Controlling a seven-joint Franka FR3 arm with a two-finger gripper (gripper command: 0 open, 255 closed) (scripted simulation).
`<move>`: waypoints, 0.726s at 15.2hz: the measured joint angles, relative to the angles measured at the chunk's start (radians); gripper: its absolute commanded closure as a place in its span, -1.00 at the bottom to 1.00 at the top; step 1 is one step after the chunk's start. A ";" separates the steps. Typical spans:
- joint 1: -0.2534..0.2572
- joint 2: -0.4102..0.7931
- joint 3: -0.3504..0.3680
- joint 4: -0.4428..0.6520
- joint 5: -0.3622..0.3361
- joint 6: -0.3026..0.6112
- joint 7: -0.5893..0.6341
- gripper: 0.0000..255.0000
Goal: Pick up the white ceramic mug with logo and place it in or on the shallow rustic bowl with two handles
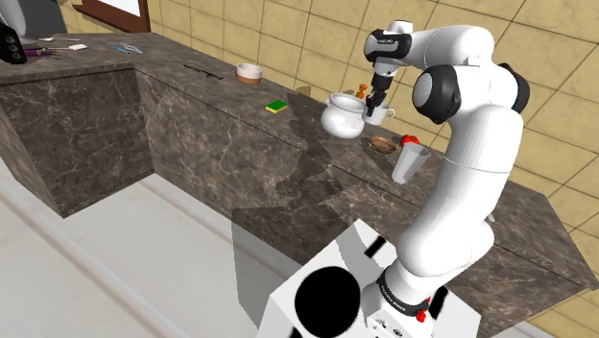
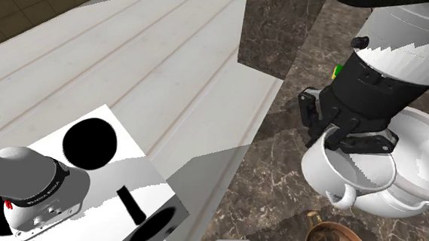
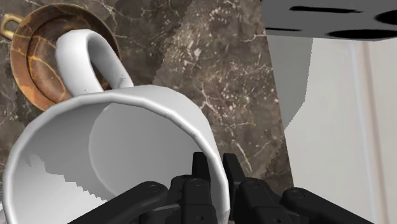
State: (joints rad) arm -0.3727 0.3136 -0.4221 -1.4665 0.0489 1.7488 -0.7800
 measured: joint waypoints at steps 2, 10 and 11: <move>-0.030 0.007 -0.013 0.006 0.006 0.001 -0.043 1.00; -0.168 0.071 -0.059 0.101 0.049 -0.028 -0.219 1.00; -0.196 0.095 -0.064 0.142 0.061 -0.045 -0.247 1.00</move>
State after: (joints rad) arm -0.5688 0.4090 -0.4858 -1.3248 0.1103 1.7034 -1.0269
